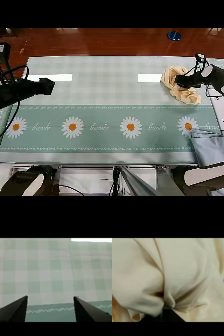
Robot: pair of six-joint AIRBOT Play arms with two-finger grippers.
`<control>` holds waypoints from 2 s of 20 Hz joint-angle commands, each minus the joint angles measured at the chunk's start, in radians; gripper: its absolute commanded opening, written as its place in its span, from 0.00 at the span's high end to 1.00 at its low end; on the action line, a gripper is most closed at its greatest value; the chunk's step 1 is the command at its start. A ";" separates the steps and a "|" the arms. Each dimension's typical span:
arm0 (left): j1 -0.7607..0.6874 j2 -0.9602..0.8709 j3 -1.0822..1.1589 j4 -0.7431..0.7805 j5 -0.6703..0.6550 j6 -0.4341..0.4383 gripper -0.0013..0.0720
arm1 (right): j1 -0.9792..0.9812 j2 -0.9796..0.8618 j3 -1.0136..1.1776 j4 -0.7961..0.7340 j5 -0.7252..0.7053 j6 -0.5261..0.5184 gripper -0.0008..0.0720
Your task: Fold the shirts.
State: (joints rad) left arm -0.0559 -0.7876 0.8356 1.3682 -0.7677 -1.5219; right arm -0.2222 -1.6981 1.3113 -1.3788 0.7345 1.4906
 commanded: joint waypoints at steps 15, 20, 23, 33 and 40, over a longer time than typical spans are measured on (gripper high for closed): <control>-0.001 0.000 0.000 0.000 -0.001 -0.002 0.06 | 0.032 0.895 0.001 0.454 -0.106 -0.217 0.96; -0.001 0.000 0.000 -0.040 -0.004 -0.002 0.06 | 0.032 0.979 0.001 0.852 -0.051 -0.304 0.96; -0.001 0.000 0.000 -0.108 -0.004 -0.002 0.06 | 0.033 0.975 0.000 1.003 0.056 -0.303 0.96; -0.001 0.000 0.000 -0.335 -0.004 0.003 0.05 | 0.033 0.875 -0.001 0.819 0.431 -0.214 0.96; -0.001 0.000 0.000 -0.348 -0.004 0.003 0.05 | 0.392 0.614 -0.001 0.632 0.311 -0.238 0.96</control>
State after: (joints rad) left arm -0.0563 -0.7876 0.8356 1.0325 -0.7719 -1.5192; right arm 0.0101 -0.9817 1.3106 -0.6250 1.1065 1.2533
